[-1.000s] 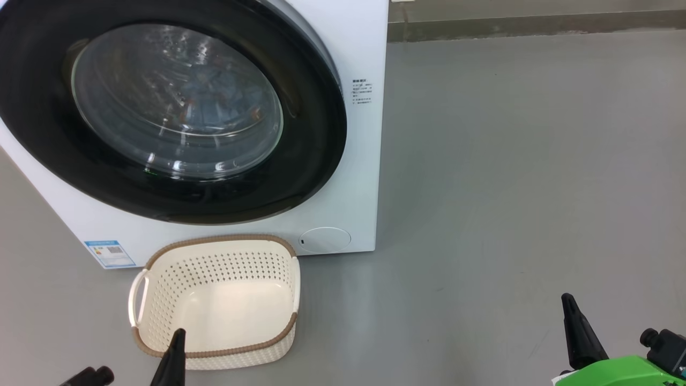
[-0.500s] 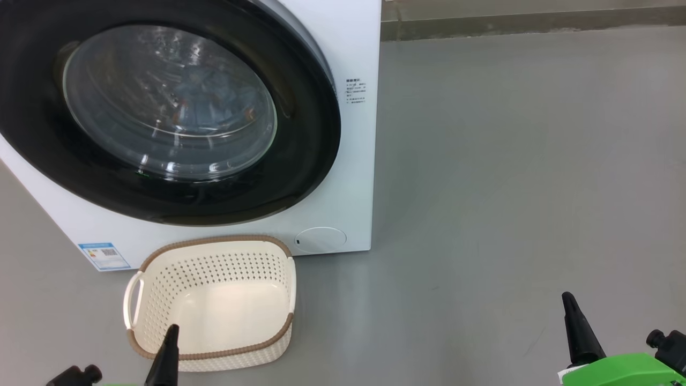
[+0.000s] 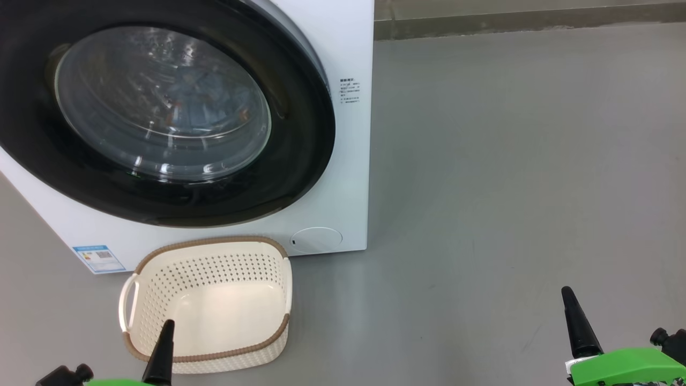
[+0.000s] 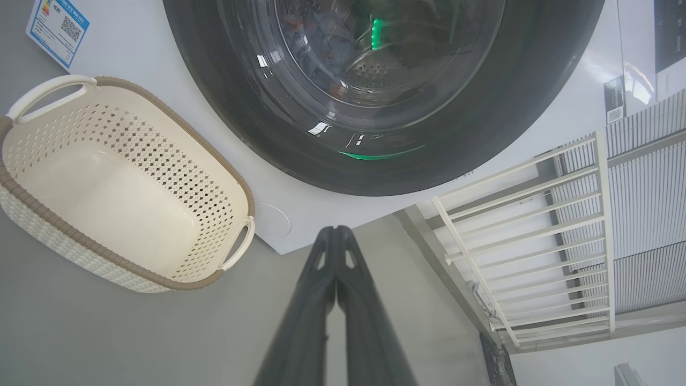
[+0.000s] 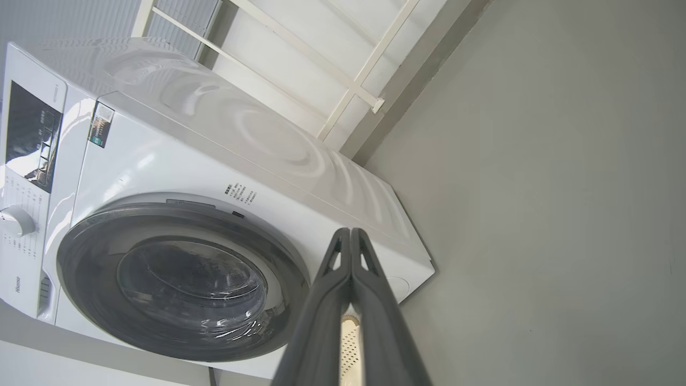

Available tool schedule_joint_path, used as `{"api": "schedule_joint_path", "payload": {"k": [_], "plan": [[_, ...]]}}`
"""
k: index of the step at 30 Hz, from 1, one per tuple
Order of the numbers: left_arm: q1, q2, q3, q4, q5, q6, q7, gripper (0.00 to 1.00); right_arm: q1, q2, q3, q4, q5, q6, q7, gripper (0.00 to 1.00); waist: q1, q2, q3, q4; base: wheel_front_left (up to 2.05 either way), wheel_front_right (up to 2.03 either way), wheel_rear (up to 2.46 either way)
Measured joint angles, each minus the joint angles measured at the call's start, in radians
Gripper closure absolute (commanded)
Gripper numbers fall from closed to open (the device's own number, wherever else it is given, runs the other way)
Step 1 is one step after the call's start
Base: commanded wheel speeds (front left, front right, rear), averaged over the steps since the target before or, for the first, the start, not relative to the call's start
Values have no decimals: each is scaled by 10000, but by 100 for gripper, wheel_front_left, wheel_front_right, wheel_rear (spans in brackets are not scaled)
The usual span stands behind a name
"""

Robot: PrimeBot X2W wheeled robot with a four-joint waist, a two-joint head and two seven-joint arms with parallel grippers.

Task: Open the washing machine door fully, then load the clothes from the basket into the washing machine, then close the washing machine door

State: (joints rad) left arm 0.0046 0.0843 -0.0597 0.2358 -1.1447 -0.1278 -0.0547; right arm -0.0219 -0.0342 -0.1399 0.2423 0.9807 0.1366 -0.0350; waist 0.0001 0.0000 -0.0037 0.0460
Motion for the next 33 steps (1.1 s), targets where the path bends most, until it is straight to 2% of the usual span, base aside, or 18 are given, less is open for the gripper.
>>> {"api": "schedule_joint_path", "payload": {"k": [33], "plan": [[-403, -176, 752, 182, -3223, 0, 989, 100, -250, -23, 2, 171, 4134, -46, 963, 100, 0, 0, 46, -313, 0, 0, 0]]}}
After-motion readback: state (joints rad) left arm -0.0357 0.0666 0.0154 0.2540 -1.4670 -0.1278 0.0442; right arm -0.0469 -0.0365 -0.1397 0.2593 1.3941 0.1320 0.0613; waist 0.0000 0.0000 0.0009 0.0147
